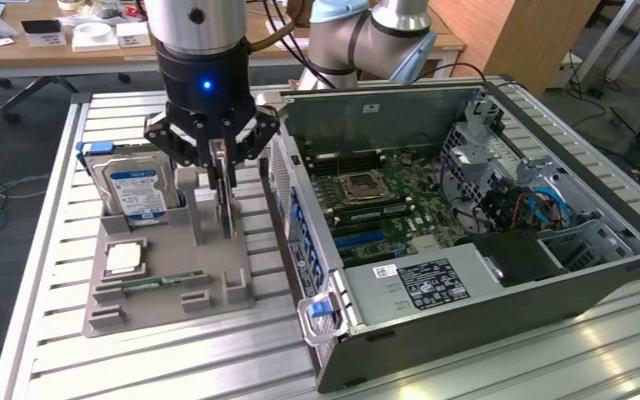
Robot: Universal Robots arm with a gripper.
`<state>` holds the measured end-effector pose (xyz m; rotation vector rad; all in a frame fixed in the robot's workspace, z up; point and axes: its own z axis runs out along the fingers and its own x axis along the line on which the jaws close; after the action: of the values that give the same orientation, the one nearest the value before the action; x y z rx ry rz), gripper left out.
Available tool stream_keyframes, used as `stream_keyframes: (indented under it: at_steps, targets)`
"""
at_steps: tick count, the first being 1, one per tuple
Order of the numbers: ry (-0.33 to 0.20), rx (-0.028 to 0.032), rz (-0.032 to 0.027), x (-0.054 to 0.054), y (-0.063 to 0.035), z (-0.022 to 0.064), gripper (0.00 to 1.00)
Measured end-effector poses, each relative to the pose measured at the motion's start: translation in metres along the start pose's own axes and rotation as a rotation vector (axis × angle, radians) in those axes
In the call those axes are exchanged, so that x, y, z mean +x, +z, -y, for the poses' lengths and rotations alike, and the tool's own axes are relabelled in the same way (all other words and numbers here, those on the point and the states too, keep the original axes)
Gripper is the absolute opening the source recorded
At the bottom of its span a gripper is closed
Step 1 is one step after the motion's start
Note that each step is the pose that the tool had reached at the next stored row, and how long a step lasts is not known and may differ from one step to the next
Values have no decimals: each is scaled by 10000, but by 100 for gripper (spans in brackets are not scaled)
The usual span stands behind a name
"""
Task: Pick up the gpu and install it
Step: 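Pick up the gpu and move the gpu toward the slot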
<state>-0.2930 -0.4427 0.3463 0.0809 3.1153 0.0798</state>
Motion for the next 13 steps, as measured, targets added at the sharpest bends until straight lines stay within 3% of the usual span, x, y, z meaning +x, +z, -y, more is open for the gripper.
stream_keyframes:
  at_steps: [13]
  targets:
    - [0,0,0,-4,-166,-9,27]
